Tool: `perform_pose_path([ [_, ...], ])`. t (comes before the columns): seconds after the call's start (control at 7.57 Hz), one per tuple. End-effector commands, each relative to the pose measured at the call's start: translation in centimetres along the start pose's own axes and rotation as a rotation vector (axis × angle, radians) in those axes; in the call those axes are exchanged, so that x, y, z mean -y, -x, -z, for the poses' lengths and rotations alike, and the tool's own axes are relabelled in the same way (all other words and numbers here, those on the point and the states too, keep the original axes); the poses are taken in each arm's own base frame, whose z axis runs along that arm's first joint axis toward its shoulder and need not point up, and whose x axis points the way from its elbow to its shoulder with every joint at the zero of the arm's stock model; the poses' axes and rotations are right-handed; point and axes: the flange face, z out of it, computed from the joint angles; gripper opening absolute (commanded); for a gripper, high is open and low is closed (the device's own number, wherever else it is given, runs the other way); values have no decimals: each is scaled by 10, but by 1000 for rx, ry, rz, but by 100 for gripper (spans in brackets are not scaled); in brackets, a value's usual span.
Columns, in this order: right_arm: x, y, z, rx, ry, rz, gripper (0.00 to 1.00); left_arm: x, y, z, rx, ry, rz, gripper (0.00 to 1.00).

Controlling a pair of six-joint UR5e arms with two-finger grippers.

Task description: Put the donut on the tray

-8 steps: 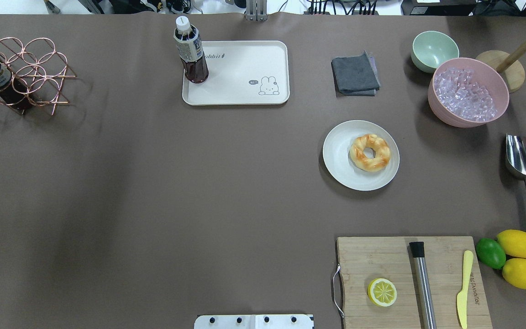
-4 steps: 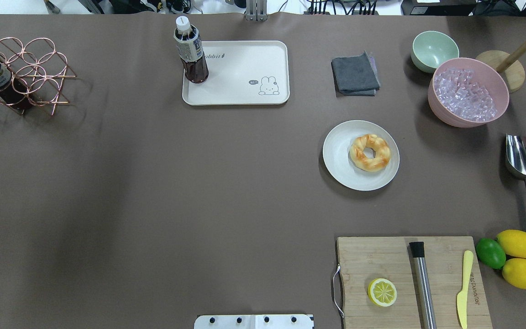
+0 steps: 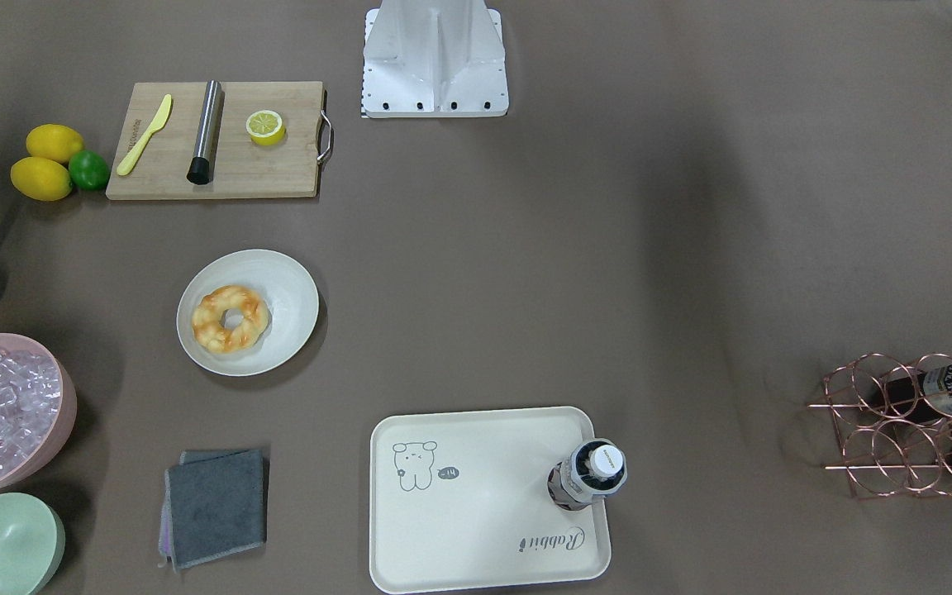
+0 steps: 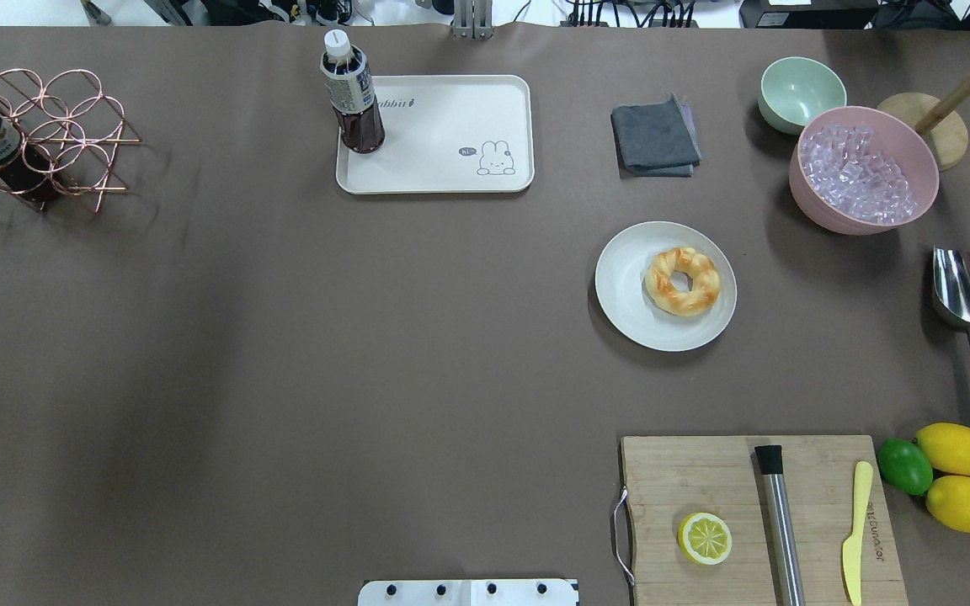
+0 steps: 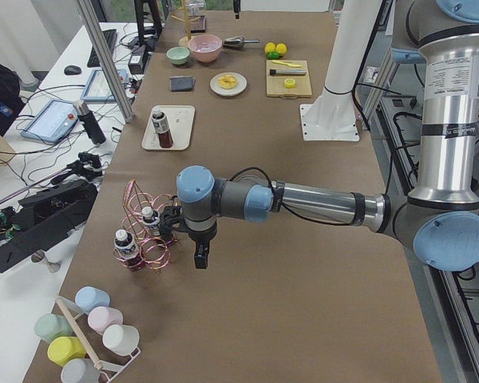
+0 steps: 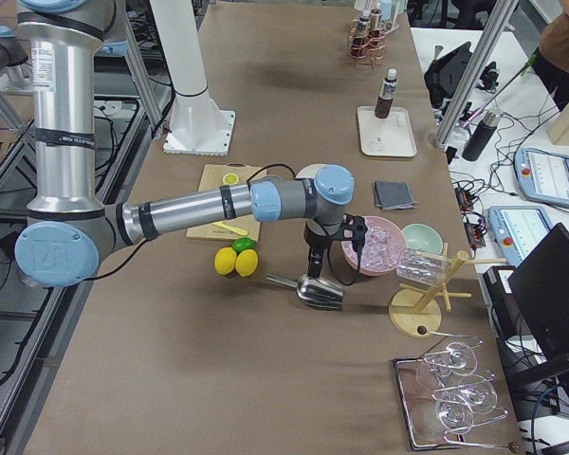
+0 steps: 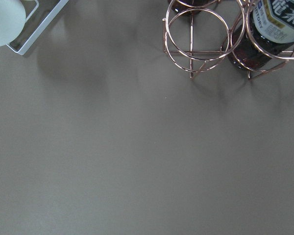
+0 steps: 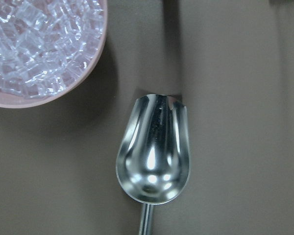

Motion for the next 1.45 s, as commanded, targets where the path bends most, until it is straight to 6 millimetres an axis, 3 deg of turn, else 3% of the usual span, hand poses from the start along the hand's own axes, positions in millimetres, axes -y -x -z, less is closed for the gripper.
perform_pose_path([
  [0.0,-1,109,-18,17,36,-49,100,0,-1,-1,-9,4,0,99],
  [0.26,4,207,-43,-4,50,-56,100,3,-4,2,-8,-6,-12,99],
  [0.4,1,243,-61,-29,53,-56,100,4,-5,4,-9,-9,-14,99],
  [0.53,3,268,-78,-45,64,-25,100,0,1,18,-22,-41,-4,99],
  [0.79,15,314,-104,-56,58,-68,100,3,3,19,-44,-39,8,99],
  [1.19,19,312,-166,2,20,-103,100,3,5,18,-42,-35,11,99],
  [1.32,21,307,-172,2,20,-103,99,3,6,17,-42,-34,12,99],
])
